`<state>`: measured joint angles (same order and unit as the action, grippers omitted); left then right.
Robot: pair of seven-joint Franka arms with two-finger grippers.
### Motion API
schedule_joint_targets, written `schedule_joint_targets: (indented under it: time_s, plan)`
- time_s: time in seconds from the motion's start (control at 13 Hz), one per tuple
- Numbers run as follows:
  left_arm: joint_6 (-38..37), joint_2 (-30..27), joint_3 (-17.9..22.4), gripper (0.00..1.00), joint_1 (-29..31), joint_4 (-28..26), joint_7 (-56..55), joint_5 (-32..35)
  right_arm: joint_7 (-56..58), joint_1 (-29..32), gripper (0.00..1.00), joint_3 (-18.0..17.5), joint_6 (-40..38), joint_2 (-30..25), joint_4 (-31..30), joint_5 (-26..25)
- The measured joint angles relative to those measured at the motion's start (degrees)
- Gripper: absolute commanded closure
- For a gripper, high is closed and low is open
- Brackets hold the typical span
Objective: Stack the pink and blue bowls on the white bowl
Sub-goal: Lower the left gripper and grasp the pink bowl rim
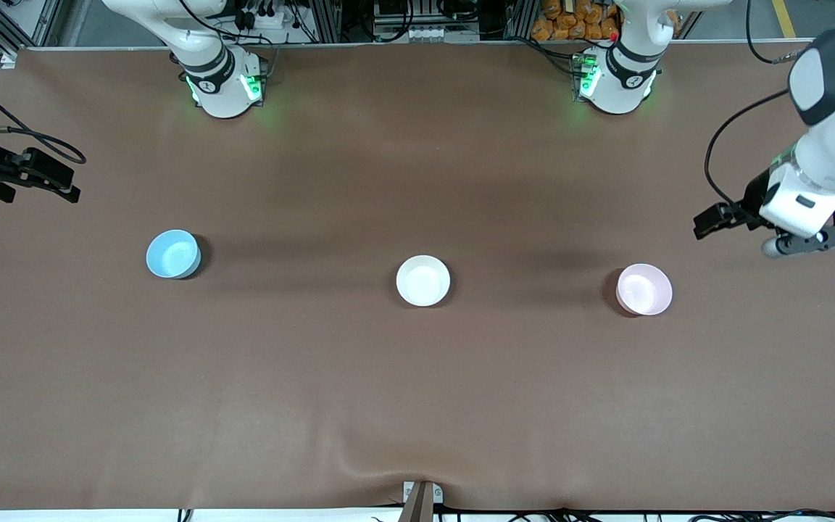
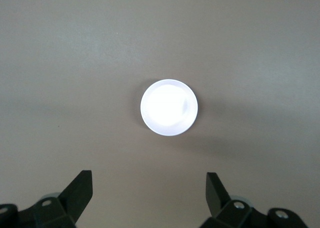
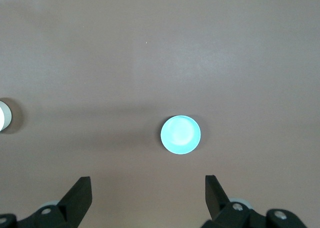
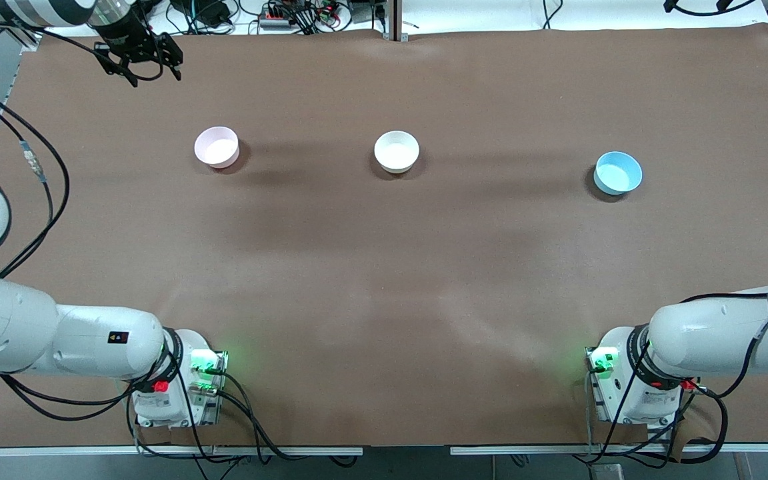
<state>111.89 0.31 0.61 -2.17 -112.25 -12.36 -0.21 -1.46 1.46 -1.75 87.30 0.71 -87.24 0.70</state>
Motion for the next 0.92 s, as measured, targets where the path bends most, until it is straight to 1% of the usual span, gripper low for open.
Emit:
schedule_joint_targets:
  time_s: [0.23, 0.46, 0.62, 0.92]
  plan:
    - [6.38, 4.20, 0.01, 0.00, 0.77, -1.37, 0.02, 0.00, 0.00, -0.01, 0.00, -0.01, 0.01, 0.01, 0.00, 0.00]
    - [15.16, 8.16, 0.02, 0.00, 1.76, -5.63, 0.08, 0.00, 0.00, -0.01, 0.00, -0.01, 0.01, 0.05, -0.02, 0.00]
    - [19.56, 11.05, 0.03, 0.00, 2.61, -7.74, 0.33, 0.00, 0.00, -0.01, 0.00, -0.01, 0.01, 0.16, -0.03, 0.00]
    - [27.74, 14.08, -0.02, 0.00, 2.82, -11.89, 0.78, 0.00, 0.00, -0.01, 0.00, 0.00, 0.03, 0.69, -0.04, 0.00]
